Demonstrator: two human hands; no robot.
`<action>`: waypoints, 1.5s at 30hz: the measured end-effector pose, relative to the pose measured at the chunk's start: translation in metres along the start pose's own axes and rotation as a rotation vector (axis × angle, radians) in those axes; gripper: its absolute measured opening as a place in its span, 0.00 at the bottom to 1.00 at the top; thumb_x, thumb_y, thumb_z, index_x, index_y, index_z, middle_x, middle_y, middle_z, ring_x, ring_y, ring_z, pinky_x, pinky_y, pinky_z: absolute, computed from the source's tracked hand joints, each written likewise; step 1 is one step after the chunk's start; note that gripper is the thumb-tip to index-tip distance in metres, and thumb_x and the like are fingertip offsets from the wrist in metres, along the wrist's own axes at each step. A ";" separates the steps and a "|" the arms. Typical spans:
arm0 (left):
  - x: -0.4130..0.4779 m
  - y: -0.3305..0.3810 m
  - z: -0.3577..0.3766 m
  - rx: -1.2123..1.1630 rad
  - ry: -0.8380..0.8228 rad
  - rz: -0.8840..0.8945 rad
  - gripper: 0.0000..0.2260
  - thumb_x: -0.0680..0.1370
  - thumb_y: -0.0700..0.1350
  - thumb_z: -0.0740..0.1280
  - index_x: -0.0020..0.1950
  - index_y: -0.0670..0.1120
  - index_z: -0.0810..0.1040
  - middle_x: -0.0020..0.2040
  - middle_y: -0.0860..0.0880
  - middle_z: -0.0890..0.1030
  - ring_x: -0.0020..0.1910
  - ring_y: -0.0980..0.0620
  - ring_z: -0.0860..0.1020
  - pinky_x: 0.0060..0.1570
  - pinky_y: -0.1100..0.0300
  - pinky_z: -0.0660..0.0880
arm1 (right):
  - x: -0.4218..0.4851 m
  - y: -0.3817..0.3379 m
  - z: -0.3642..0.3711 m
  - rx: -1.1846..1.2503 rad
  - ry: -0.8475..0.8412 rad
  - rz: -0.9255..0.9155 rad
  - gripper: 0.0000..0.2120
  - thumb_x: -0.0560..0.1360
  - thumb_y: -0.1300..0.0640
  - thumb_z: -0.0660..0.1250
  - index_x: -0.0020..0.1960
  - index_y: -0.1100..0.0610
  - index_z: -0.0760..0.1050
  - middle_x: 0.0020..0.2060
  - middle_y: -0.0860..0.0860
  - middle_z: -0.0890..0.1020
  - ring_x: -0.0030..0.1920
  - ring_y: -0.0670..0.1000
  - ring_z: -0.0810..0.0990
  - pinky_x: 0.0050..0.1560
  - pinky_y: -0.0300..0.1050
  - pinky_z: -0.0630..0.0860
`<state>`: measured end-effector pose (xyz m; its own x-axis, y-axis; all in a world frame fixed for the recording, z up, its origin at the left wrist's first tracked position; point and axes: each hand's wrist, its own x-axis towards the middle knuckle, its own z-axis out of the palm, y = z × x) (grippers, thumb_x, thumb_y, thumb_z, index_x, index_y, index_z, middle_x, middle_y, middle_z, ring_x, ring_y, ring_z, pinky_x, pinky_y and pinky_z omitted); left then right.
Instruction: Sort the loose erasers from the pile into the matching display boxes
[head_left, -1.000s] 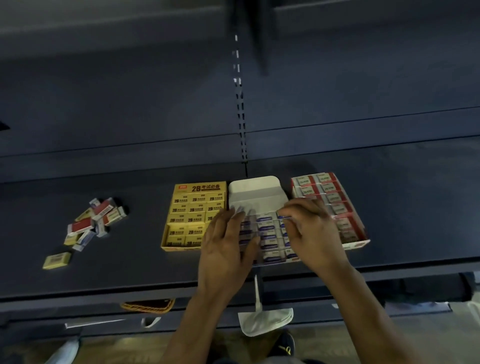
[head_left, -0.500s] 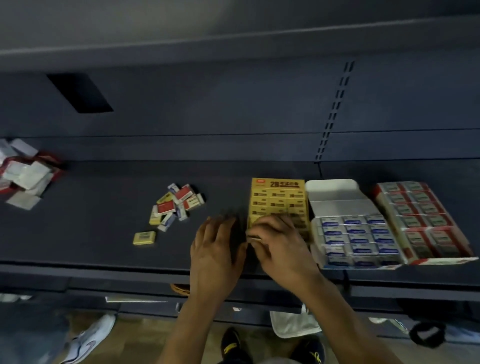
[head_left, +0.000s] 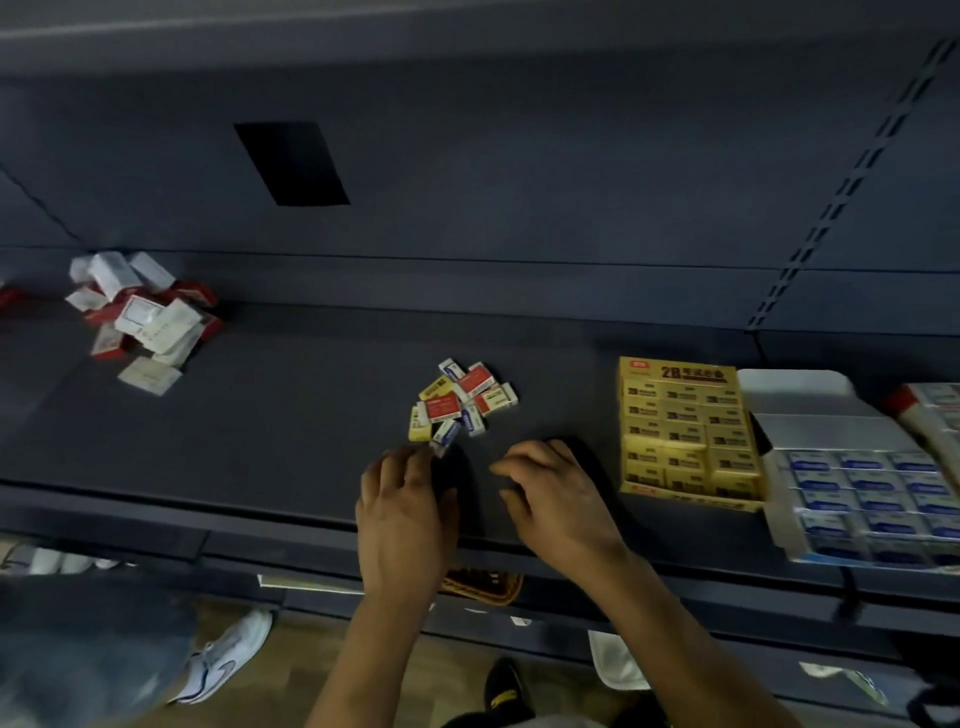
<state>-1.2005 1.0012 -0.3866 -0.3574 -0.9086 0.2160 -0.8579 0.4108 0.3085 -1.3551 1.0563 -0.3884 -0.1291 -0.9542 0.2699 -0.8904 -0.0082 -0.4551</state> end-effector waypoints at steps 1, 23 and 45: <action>0.002 -0.006 -0.001 0.000 0.005 -0.014 0.21 0.68 0.42 0.75 0.60 0.42 0.77 0.57 0.42 0.78 0.56 0.37 0.74 0.47 0.45 0.76 | 0.004 -0.002 0.004 0.005 0.006 0.007 0.13 0.67 0.61 0.73 0.52 0.56 0.80 0.47 0.50 0.79 0.48 0.56 0.77 0.47 0.47 0.78; 0.050 -0.008 0.008 0.091 -0.008 -0.010 0.11 0.71 0.53 0.72 0.47 0.48 0.81 0.41 0.48 0.82 0.44 0.44 0.77 0.38 0.55 0.70 | 0.069 -0.015 0.031 0.047 -0.007 0.268 0.12 0.74 0.60 0.65 0.57 0.58 0.72 0.57 0.56 0.76 0.56 0.57 0.74 0.55 0.47 0.72; 0.038 0.067 0.005 -0.262 -0.034 0.241 0.09 0.69 0.41 0.75 0.48 0.49 0.82 0.47 0.48 0.81 0.43 0.48 0.80 0.39 0.62 0.73 | 0.009 0.043 -0.068 0.027 -0.054 0.271 0.20 0.72 0.62 0.65 0.63 0.52 0.73 0.57 0.50 0.76 0.56 0.51 0.76 0.52 0.42 0.72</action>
<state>-1.2738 0.9940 -0.3627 -0.5536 -0.7836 0.2819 -0.6254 0.6148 0.4806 -1.4244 1.0673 -0.3479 -0.3371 -0.9372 0.0898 -0.8145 0.2424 -0.5270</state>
